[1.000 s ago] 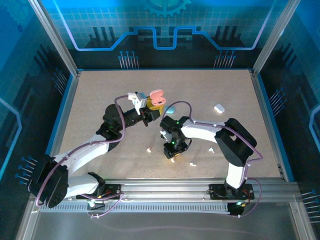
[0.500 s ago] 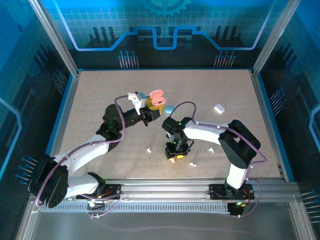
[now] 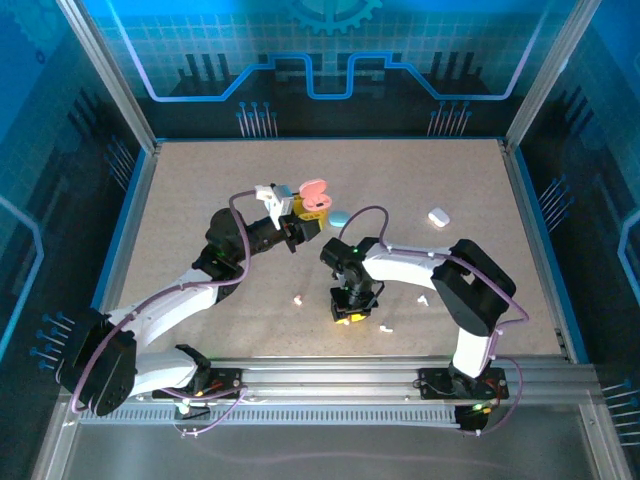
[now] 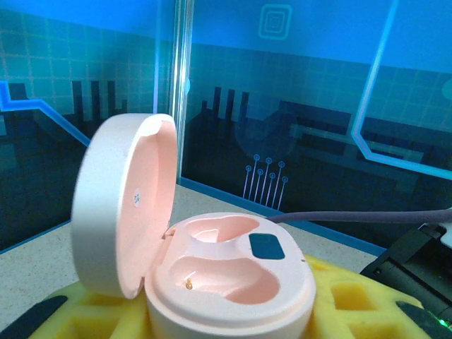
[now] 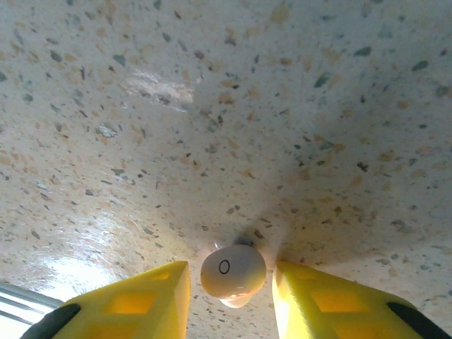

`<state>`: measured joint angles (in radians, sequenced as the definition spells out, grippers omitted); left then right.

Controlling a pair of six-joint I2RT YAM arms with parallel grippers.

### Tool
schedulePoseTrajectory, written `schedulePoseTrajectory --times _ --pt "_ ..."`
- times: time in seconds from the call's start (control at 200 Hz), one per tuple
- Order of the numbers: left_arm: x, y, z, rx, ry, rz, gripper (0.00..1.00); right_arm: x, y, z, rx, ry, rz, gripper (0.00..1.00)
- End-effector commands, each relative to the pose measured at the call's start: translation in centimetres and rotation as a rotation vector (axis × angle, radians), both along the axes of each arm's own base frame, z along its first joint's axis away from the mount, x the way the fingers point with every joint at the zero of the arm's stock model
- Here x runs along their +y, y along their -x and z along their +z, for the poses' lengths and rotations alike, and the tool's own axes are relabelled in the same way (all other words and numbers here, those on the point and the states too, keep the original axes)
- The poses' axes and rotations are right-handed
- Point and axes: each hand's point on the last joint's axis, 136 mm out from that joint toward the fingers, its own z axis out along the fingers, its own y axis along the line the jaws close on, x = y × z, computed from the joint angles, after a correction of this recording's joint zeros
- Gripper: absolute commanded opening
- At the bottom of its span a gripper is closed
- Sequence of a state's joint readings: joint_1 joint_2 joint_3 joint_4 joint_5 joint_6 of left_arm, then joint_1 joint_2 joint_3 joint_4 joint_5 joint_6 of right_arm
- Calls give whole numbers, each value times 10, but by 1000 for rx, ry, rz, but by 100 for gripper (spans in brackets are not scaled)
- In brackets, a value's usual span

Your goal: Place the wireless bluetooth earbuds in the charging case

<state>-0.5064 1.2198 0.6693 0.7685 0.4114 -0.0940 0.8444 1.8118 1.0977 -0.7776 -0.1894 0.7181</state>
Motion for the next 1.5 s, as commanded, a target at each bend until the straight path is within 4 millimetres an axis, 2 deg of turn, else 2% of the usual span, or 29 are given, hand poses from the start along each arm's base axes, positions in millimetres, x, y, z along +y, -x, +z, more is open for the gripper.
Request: schedulePoseTrajectory --times 0.0,0.33,0.505,0.795,1.205,1.37,1.496 --pt "3 4 10 -56 9 11 37 9 -5 -2 -23 4 22 37" --pt "2 3 9 -54 7 13 37 16 -12 3 -53 -11 38 37" --pt "2 2 7 -50 6 14 37 16 -10 -1 -34 2 41 35" --pt "2 1 6 -47 6 15 37 10 -6 -5 -20 54 74 28" --pt "5 2 6 -49 7 26 37 6 -1 -10 -14 109 116 26" --pt "6 2 8 -56 9 36 37 6 -3 -3 -39 96 116 22" --pt "10 0 9 -56 8 62 36 5 -10 11 -70 24 90 21"
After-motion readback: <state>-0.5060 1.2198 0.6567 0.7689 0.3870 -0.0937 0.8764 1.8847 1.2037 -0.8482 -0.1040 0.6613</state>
